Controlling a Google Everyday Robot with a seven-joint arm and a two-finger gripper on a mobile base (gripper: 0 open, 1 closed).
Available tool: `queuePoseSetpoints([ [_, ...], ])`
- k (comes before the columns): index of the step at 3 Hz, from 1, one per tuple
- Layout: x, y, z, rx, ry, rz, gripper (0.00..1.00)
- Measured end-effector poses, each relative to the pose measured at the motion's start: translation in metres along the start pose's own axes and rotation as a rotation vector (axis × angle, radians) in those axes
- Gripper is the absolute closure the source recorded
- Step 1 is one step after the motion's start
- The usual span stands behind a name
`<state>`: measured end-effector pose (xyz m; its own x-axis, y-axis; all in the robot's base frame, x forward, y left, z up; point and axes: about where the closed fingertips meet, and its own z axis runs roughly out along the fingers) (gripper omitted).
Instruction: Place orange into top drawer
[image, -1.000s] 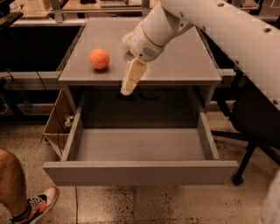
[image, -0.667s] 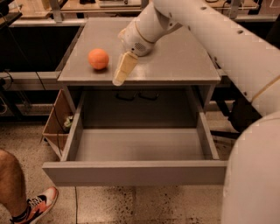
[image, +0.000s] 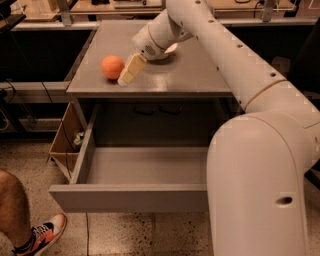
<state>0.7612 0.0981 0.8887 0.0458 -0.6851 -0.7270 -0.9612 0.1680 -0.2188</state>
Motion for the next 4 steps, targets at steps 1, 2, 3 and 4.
queuePoseSetpoints([
  [1,-0.013,-0.004,0.031,-0.050,-0.069,0.057,0.00],
  [2,-0.018,-0.004,0.053,-0.075,-0.085,0.096,0.19],
  [3,-0.016,-0.003,0.070,-0.088,-0.099,0.130,0.42],
  [4,-0.013,0.001,0.077,-0.103,-0.154,0.124,0.65],
])
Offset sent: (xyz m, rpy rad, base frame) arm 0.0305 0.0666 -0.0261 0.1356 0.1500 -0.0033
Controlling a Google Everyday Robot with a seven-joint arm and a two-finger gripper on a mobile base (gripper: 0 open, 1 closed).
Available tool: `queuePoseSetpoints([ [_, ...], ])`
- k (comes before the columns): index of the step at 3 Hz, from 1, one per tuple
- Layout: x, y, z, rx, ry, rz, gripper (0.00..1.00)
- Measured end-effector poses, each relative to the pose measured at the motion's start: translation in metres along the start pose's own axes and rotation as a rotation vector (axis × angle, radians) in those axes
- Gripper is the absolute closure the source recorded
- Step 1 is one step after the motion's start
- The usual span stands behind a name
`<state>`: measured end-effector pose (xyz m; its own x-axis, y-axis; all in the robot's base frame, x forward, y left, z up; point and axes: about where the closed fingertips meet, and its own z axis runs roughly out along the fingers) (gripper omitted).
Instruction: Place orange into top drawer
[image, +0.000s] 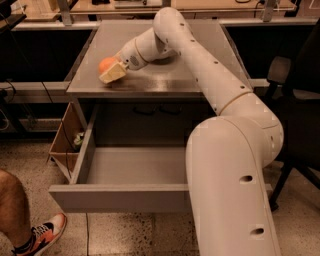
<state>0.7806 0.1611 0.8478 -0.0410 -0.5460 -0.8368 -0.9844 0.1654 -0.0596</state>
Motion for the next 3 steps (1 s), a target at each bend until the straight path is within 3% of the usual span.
queuePoseSetpoints([
  [1,-0.003,0.019,-0.025,-0.028,-0.123,-0.048,0.89],
  [2,-0.002,0.061,-0.080,-0.022,-0.184,-0.189,1.00],
  [3,0.025,0.114,-0.126,-0.018,-0.127,-0.312,1.00],
])
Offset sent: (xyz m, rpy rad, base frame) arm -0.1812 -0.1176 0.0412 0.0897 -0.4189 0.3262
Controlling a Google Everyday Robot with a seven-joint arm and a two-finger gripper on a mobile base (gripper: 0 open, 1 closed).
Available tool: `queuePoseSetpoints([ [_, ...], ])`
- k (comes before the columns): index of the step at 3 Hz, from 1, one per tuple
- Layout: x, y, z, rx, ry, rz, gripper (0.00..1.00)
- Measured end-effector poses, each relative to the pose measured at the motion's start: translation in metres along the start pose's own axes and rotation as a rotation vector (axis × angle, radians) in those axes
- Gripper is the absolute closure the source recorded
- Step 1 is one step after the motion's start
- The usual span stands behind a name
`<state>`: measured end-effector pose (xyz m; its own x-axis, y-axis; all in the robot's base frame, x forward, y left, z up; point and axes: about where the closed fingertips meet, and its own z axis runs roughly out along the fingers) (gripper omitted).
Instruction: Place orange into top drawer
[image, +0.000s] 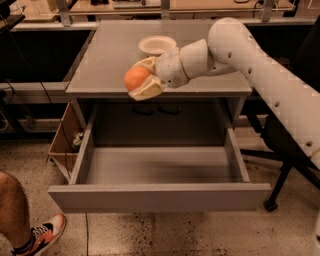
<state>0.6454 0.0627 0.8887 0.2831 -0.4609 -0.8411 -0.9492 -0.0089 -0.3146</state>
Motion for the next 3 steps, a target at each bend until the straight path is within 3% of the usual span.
queuePoseSetpoints([
  [1,0.028,0.058,-0.005,-0.077,0.089,-0.022,1.00],
  [2,0.081,0.112,0.013,-0.198,0.202,0.042,1.00],
  [3,0.144,0.140,0.031,-0.223,0.304,0.166,1.00],
])
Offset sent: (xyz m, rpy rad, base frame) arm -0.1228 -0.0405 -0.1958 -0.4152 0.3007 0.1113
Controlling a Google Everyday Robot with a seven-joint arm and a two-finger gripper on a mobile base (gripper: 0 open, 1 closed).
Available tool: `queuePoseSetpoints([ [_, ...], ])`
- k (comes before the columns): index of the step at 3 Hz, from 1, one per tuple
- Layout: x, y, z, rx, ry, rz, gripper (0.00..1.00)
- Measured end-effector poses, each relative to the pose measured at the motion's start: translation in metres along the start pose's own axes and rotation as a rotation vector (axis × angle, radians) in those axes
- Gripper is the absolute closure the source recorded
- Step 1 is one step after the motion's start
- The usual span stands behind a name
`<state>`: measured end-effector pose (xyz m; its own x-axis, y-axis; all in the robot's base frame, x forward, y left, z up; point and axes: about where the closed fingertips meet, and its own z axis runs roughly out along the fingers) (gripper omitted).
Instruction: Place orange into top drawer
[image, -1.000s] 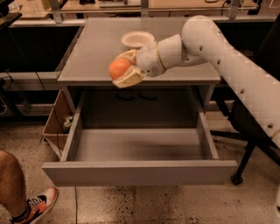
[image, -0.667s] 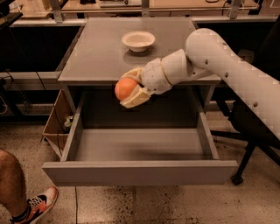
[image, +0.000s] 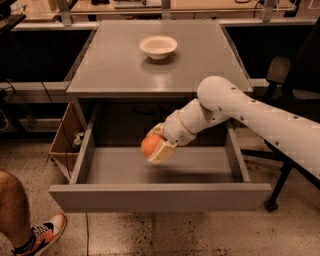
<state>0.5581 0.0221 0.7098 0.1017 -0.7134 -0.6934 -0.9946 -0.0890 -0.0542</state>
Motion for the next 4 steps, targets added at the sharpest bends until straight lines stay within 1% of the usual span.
queuePoseSetpoints([
  [1,0.055,-0.024,0.011,0.125,0.108,0.170,0.96],
  [2,0.078,-0.041,0.004,0.210,0.156,0.231,0.73],
  [3,0.079,-0.043,0.004,0.215,0.155,0.238,0.42],
  [4,0.079,-0.043,0.004,0.215,0.155,0.238,0.19],
])
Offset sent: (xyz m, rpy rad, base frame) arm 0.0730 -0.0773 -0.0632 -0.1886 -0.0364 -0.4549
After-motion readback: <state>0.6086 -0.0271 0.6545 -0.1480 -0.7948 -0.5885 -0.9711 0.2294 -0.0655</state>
